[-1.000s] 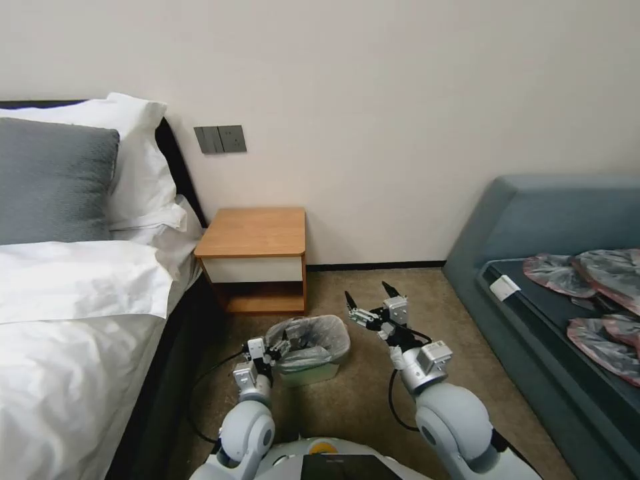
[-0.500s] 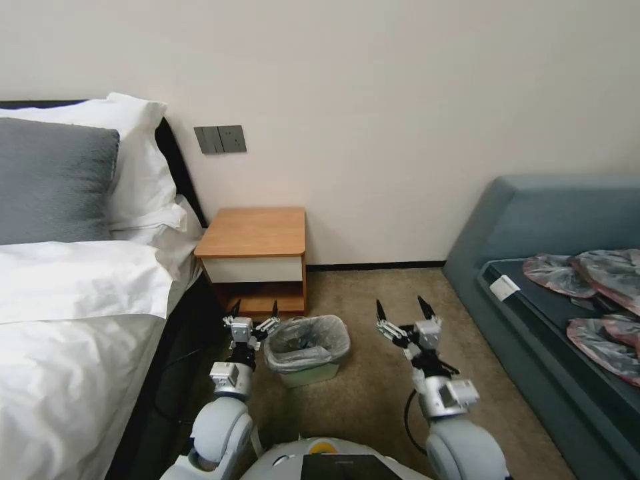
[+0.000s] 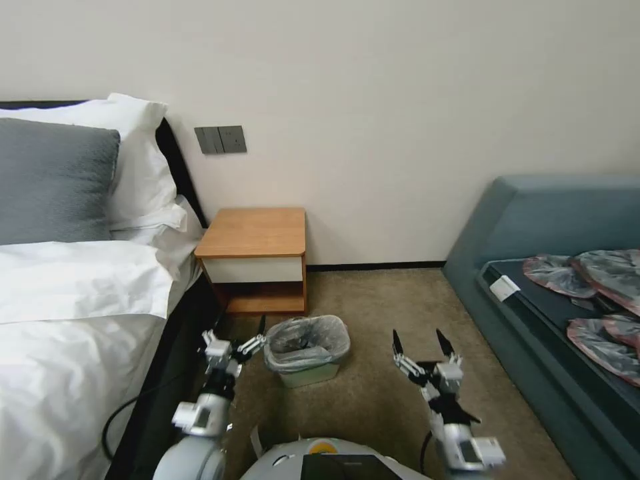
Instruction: Pick up the garbage bag from the table and place it over the trash can.
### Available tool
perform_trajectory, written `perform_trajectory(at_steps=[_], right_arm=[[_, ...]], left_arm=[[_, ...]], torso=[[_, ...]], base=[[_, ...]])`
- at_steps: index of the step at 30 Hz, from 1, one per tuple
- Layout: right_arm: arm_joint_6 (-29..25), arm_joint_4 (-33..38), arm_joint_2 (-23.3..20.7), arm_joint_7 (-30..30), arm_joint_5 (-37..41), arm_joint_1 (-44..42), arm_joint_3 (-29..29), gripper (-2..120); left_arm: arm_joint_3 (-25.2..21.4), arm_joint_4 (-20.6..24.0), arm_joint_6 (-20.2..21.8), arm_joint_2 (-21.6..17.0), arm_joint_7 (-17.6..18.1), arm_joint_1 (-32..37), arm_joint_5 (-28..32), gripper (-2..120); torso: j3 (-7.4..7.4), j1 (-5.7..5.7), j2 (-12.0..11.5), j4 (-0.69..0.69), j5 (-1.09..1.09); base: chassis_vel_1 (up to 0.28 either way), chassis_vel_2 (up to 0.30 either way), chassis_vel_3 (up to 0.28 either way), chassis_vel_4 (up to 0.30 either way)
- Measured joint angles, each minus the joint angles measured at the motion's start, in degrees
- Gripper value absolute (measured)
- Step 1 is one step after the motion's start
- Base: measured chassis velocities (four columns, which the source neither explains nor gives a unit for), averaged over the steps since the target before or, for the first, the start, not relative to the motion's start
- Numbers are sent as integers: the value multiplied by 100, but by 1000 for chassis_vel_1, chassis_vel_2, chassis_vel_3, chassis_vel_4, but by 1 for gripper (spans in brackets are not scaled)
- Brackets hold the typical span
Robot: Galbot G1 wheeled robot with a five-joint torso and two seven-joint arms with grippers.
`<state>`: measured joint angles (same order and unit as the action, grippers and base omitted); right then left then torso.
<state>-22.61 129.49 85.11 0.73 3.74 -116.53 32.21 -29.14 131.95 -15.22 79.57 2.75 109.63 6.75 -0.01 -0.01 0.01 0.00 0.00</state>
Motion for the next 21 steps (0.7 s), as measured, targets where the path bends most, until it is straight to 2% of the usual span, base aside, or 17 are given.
perform_trajectory(at_steps=[4, 21], right_arm=[[-389, -52, -61, 176, -38, -242, -69, 100], [-369, -27, -81, 220, -56, -222, -94, 100]], left_arm=[[11, 203, -244, 45, 207, 499, -42, 100], [28, 211, -253, 41, 256, 507, -48, 100]], torso=[[0, 0, 0, 1, 1], [0, 0, 0, 0, 0]], base=[[0, 0, 0, 0], [0, 0, 0, 0]])
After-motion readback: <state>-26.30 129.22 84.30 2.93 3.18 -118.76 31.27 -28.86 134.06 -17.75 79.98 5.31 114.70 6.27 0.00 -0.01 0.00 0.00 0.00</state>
